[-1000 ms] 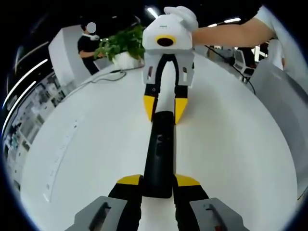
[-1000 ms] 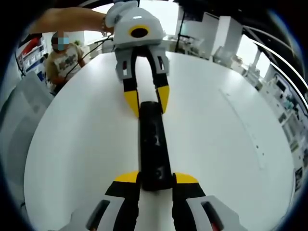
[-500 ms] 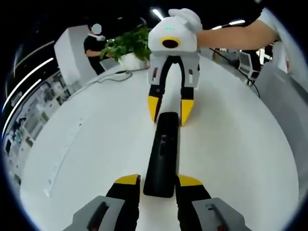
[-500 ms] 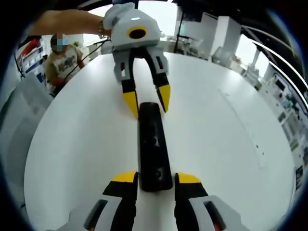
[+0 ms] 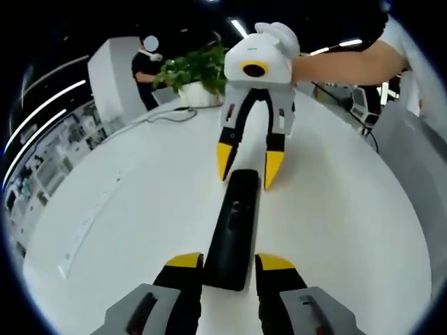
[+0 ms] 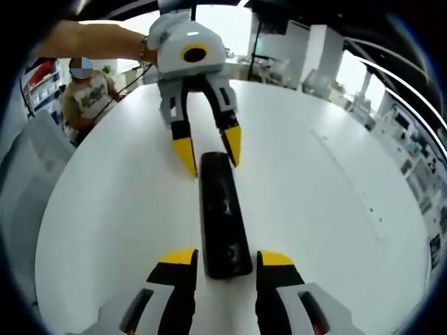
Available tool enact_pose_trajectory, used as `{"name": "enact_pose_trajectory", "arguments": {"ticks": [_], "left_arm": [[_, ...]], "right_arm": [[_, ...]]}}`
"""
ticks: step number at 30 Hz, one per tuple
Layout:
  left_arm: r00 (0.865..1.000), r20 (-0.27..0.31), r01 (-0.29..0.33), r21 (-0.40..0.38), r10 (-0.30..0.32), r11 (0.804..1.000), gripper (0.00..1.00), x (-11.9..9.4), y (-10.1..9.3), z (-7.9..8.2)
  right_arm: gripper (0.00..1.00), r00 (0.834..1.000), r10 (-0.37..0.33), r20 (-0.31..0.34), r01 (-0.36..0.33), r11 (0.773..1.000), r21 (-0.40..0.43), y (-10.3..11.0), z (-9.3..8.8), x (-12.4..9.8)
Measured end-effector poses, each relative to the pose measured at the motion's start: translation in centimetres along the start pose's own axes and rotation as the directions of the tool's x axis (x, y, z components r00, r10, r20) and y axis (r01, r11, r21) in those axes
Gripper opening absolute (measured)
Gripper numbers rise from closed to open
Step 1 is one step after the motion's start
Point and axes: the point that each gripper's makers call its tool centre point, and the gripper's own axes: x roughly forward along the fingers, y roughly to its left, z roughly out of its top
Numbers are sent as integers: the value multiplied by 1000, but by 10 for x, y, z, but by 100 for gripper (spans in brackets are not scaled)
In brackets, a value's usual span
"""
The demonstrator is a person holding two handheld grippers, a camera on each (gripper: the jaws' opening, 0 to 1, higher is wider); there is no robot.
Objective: Press the specified remote control buttons in sequence, fully releasing each button before pressing the next.
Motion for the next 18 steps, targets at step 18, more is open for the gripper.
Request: {"name": "enact_pose_trajectory", "arguments": {"ticks": [18], "left_arm": [[963, 167, -178, -203, 213, 963, 51, -10, 21, 11]], "right_arm": [[43, 990, -103, 100, 94, 992, 86, -5, 9, -7]]}}
